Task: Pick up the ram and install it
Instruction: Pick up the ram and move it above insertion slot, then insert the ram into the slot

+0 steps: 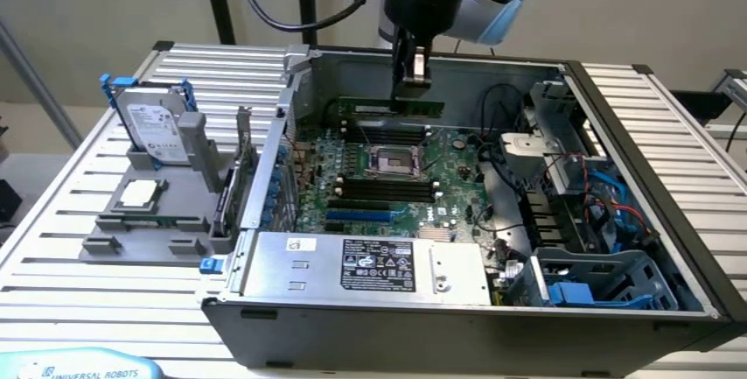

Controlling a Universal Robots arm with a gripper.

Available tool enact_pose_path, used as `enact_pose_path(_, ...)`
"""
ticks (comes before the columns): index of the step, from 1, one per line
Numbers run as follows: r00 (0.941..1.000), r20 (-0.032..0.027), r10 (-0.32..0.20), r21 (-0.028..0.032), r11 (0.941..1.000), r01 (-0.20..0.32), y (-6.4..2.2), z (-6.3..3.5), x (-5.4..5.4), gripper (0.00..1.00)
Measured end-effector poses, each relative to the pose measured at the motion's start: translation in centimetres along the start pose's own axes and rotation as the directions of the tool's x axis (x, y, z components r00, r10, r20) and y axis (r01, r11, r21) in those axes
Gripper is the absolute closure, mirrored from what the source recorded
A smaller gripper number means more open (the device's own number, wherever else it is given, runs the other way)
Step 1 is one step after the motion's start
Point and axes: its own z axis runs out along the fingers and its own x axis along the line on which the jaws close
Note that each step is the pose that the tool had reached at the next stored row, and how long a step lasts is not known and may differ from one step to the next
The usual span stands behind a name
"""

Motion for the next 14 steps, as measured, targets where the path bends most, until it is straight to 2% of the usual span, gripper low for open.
enact_pose_path(2,1.0,0.0006,0.01,0.0007,1.0,-0.01,-0.42,0.35,0.04,0.86)
enact_pose_path(6,0.9983,0.0039,0.058,0.0042,0.9983,-0.058,-0.51,0.98,0.09,0.86)
enact_pose_path(14,0.9981,0.004,0.062,0.0045,0.9981,-0.062,-0.51,0.99,0.09,0.86)
